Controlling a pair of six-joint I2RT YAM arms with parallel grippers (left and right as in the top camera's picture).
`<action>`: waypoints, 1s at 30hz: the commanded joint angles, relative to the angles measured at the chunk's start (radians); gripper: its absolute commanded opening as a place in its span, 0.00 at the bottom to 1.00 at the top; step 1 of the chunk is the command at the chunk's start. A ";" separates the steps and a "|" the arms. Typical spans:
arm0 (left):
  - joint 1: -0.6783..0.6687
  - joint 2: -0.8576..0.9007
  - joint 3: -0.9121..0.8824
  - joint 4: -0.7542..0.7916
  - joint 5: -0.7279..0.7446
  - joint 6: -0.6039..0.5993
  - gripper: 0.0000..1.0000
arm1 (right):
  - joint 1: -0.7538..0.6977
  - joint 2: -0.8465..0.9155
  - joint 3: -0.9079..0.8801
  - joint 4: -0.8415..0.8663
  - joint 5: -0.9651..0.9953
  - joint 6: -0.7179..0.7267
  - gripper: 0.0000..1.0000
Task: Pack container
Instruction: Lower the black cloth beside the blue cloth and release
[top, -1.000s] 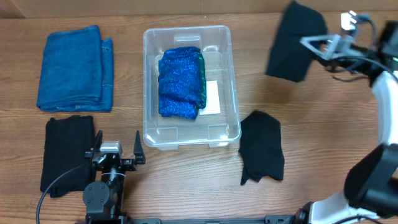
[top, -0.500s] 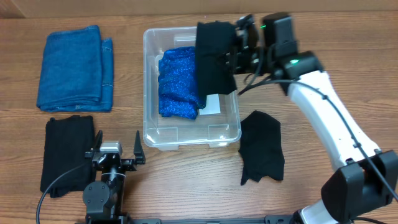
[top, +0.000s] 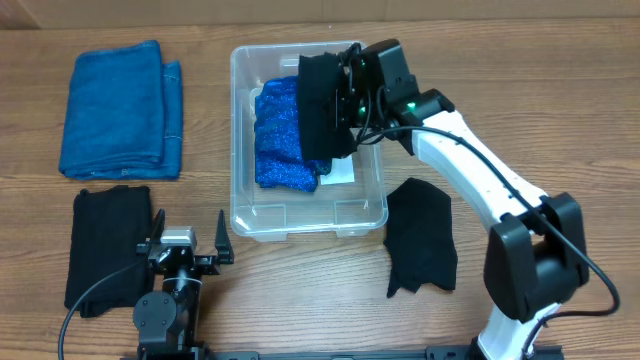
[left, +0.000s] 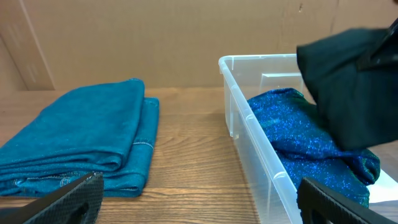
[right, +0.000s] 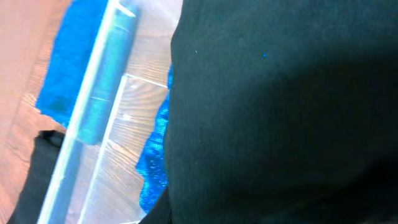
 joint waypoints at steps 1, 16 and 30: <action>0.006 -0.007 -0.003 0.000 0.000 0.019 1.00 | -0.002 0.024 0.014 0.024 0.013 0.008 0.10; 0.006 -0.007 -0.003 0.000 0.000 0.019 1.00 | -0.002 0.075 0.014 0.023 0.188 0.006 0.69; 0.006 -0.007 -0.003 0.000 0.000 0.019 1.00 | 0.001 0.074 0.280 -0.198 0.302 -0.060 0.79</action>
